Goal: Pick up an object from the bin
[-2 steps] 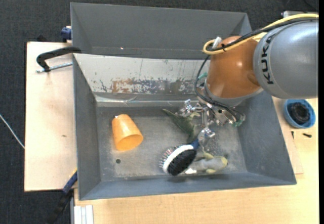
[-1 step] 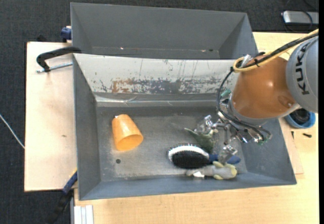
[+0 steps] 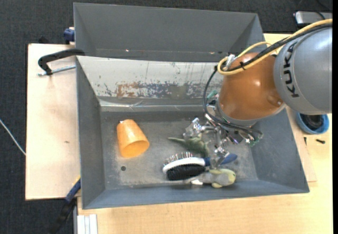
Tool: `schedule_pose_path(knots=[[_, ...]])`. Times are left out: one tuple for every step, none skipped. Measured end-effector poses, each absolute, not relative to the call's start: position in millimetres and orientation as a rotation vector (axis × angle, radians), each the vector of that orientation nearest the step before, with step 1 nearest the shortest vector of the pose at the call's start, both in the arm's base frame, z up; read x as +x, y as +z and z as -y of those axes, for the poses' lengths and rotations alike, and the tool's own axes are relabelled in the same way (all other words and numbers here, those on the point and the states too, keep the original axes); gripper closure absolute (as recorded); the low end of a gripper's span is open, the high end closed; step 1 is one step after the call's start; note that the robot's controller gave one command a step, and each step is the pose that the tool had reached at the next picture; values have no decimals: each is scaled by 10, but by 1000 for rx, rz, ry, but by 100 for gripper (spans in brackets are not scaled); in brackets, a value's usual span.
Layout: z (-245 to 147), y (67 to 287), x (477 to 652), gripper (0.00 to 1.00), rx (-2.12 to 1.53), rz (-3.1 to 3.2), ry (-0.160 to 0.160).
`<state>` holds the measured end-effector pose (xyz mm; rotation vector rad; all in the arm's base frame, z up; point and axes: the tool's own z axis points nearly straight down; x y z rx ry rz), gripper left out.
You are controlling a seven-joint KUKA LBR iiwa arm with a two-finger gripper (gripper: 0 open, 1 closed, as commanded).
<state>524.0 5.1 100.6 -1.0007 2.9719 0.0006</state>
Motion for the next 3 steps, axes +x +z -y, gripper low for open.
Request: schedule_pose_path(knots=[[-61, 793, 5181, 0, -1057, -2924, 0], [126, 799, 5032, 0, -1101, -2895, -4], [140, 783, 5017, 100, -1103, -2901, -6]])
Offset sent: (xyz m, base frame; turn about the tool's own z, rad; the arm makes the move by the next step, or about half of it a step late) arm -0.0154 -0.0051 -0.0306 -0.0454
